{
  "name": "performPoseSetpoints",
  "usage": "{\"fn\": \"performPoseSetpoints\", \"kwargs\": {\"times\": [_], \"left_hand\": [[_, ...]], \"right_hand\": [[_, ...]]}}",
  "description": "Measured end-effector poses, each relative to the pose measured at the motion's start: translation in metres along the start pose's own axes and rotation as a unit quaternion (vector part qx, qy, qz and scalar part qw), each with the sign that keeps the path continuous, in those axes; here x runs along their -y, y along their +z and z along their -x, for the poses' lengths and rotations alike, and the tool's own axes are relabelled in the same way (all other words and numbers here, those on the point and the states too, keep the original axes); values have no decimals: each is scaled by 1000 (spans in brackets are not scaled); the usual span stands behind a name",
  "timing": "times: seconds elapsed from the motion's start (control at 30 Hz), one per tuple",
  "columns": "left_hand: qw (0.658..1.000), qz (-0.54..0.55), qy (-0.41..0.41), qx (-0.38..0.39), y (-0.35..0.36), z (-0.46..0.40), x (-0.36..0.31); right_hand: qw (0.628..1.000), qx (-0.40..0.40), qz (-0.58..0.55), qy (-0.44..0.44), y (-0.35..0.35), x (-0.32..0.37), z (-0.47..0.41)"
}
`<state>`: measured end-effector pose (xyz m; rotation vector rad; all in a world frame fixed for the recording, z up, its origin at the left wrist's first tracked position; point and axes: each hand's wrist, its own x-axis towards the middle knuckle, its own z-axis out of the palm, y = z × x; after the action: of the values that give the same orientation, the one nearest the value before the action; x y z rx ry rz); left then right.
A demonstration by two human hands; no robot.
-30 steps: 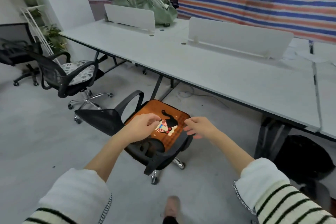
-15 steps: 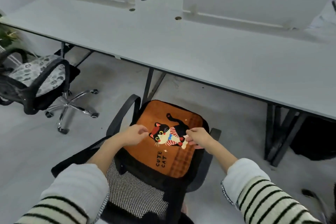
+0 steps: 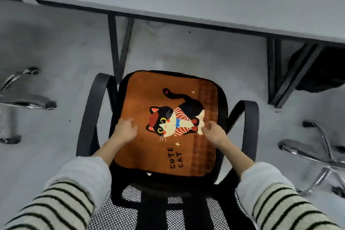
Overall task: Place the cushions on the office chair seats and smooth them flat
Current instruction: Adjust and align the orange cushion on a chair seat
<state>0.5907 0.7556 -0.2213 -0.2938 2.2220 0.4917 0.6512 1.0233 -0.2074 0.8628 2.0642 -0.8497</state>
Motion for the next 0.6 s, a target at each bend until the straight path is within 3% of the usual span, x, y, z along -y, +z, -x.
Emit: {"fn": "performPoseSetpoints", "kwargs": {"times": [0.2,0.3,0.4,0.6], "left_hand": [[998,34,-38,-44,21,-66,30],[992,13,-48,-114,25,-75,32],[987,39,-67,-143,21,-72,28],[988,80,-106,-74,-3,-30,2]], "right_hand": [[988,-92,3,121,38,-23,-57],[977,-157,-17,140,45,-23,-67],[961,-238,-57,130,45,-15,-68],[956,-292,-16,14,25,30,-36]]}}
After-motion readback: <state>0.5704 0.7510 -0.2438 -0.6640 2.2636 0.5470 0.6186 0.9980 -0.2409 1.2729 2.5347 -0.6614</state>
